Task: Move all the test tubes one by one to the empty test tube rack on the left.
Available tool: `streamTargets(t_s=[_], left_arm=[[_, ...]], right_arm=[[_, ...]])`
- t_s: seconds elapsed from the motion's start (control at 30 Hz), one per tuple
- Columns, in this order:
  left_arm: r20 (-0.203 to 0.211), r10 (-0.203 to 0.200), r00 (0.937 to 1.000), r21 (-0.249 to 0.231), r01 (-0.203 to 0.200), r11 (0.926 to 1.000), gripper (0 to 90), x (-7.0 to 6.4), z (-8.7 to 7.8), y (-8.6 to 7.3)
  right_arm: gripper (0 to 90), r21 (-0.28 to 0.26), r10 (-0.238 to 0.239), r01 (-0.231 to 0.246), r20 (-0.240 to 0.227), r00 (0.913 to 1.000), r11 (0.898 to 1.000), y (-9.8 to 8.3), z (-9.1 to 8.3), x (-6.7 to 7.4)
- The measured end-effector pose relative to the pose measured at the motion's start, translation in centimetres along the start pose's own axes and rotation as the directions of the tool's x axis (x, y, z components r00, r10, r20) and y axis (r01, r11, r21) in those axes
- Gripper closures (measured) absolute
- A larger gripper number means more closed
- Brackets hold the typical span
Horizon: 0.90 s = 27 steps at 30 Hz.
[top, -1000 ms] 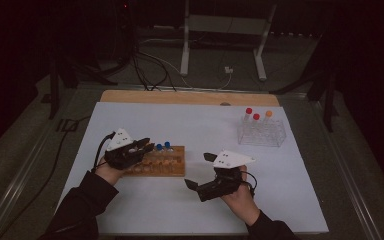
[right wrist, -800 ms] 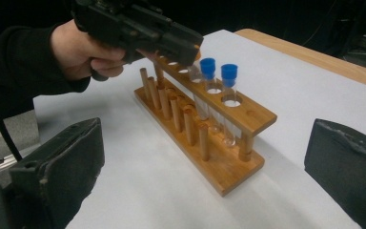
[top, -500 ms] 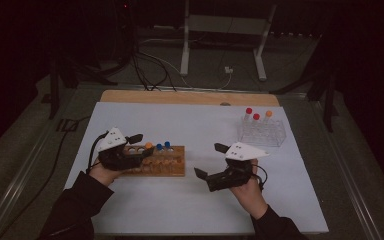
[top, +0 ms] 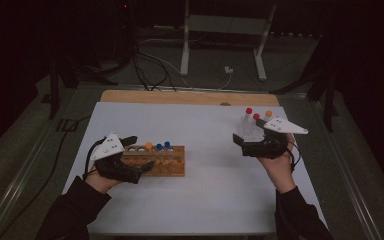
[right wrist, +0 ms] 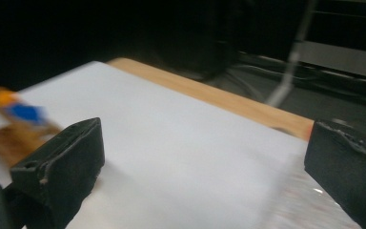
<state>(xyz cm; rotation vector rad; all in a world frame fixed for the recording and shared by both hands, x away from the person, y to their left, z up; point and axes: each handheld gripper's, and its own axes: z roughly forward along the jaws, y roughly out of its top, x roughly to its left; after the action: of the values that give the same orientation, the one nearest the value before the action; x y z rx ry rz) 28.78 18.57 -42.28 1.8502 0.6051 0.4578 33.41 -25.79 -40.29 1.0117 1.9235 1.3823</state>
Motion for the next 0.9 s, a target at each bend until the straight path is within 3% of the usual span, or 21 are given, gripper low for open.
streamTargets(t_s=[0.13, 0.27, 0.33, 0.43, 0.53, 0.63, 0.67, 0.9], left_arm=[[-0.006, 0.001, 1.0000, -0.008, -0.001, 1.0000, 1.9, 0.0, -0.3, -0.1], [-0.011, -0.008, 0.9999, -0.009, 0.008, 0.9999, 1.9, 0.2, -0.3, -0.3], [-0.013, -0.012, 0.9998, -0.009, 0.012, 0.9999, 1.9, 0.4, -0.3, -0.4], [-0.012, -0.009, 0.9999, -0.004, 0.009, 1.0000, 1.9, 0.5, -0.4, -0.4], [-0.007, -0.007, 1.0000, 0.003, 0.007, 1.0000, 1.9, 0.4, -0.3, -0.5], [-0.003, -0.004, 1.0000, 0.007, 0.004, 1.0000, 1.9, 0.4, -0.2, -0.5], [-0.006, -0.001, 1.0000, 0.007, 0.001, 1.0000, 1.9, 0.3, -0.2, -0.5], [0.000, -0.004, 1.0000, 0.006, 0.004, 1.0000, 1.9, 0.4, -0.3, -0.5]], right_arm=[[0.9, 0.011, 0.040, -0.041, 0.088, 0.9953, 0.999, -0.8, 0.1, -3.2], [5.2, 0.048, 0.092, -0.101, 0.170, 0.9812, 0.994, -2.0, 0.7, -6.0], [10.3, 0.057, 0.122, -0.136, 0.209, 0.9703, 0.989, -2.6, 1.0, -7.2], [19.4, 0.042, 0.157, -0.176, 0.282, 0.9464, 0.984, -3.4, 1.1, -8.8], [27.2, 0.074, 0.164, -0.197, 0.313, 0.9355, 0.978, -3.9, 1.7, -10.0], [36.8, 0.117, 0.151, -0.199, 0.329, 0.9323, 0.973, -4.3, 2.4, -10.6], [39.3, 0.132, 0.150, -0.200, 0.319, 0.9358, 0.971, -4.4, 2.6, -10.9], [46.5, 0.187, 0.147, -0.219, 0.334, 0.9310, 0.958, -4.8, 4.4, -11.9]])
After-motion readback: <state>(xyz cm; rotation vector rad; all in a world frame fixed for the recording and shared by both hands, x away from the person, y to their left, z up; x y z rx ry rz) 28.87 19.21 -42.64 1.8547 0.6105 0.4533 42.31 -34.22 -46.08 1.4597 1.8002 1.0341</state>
